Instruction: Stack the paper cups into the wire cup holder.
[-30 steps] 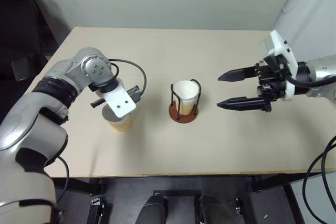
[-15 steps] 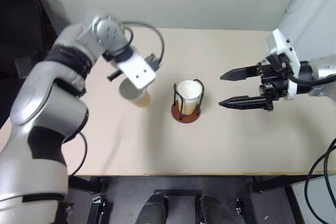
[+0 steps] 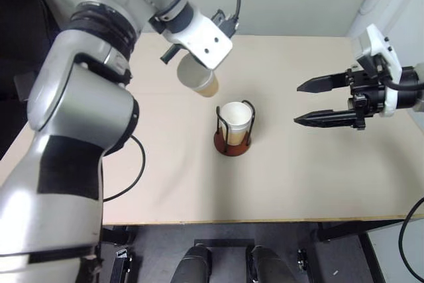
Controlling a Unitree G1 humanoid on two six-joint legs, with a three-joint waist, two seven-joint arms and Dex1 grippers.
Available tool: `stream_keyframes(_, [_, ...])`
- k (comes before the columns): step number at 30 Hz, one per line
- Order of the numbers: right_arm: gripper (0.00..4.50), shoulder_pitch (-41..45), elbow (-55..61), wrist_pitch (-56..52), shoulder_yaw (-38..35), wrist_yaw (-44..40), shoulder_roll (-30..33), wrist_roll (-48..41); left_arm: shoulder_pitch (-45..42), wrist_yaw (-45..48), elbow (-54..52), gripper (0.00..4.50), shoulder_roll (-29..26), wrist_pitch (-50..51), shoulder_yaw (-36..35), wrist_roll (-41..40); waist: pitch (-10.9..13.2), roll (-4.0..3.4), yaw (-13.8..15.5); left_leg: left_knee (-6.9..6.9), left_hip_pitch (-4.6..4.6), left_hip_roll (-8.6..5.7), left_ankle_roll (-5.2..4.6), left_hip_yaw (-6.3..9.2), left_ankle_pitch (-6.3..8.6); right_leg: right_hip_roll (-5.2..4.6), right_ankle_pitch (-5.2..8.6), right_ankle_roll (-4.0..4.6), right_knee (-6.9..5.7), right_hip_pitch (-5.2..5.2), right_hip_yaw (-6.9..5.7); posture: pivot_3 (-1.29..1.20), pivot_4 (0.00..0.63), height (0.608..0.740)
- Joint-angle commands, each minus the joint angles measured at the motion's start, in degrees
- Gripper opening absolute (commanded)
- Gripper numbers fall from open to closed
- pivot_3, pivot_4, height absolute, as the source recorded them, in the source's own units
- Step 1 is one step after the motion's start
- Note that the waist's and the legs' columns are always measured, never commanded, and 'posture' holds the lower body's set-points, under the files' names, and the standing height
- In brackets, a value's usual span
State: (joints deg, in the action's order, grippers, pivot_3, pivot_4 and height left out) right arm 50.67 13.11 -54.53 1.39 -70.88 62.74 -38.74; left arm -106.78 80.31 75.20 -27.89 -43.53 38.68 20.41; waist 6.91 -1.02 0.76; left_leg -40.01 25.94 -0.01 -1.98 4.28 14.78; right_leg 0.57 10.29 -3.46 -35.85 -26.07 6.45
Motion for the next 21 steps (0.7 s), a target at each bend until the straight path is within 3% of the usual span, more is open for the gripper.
stream_keyframes(1, [4.13, 0.8, 0.6, 0.6, -1.7, -0.6, 1.5, 0.2, -2.4, -1.9, 0.4, 0.02, 0.8, 0.5, -2.7, 1.6, 0.0, 0.0, 0.0, 0.02, -0.02, -0.06, 0.0, -0.03, 0.0, 0.06, 0.01, 0.01, -0.03, 0.0, 0.01, 0.0, 0.15, 0.74])
stream_keyframes(13, [4.13, -0.8, 2.0, -0.5, -2.8, -0.5, 3.4, -0.4, -1.4, 2.7, 0.3, 0.02, 7.6, 0.7, -9.3, 1.2, 0.0, 0.01, 0.7, -0.05, -0.02, -0.16, -0.04, -0.14, 0.01, 0.09, 0.01, -0.06, -0.02, 0.05, -0.07, 0.0, 0.15, 0.74])
stream_keyframes(21, [4.13, -2.0, 3.1, -1.3, -3.9, 0.1, 4.2, -0.8, -0.7, 4.0, 0.1, 0.02, 9.0, 0.1, -11.2, 1.8, 0.0, 0.0, 0.5, -0.08, -0.08, -0.12, -0.08, -0.23, 0.02, 0.12, 0.02, -0.17, -0.07, 0.07, -0.02, 0.0, 0.15, 0.74])
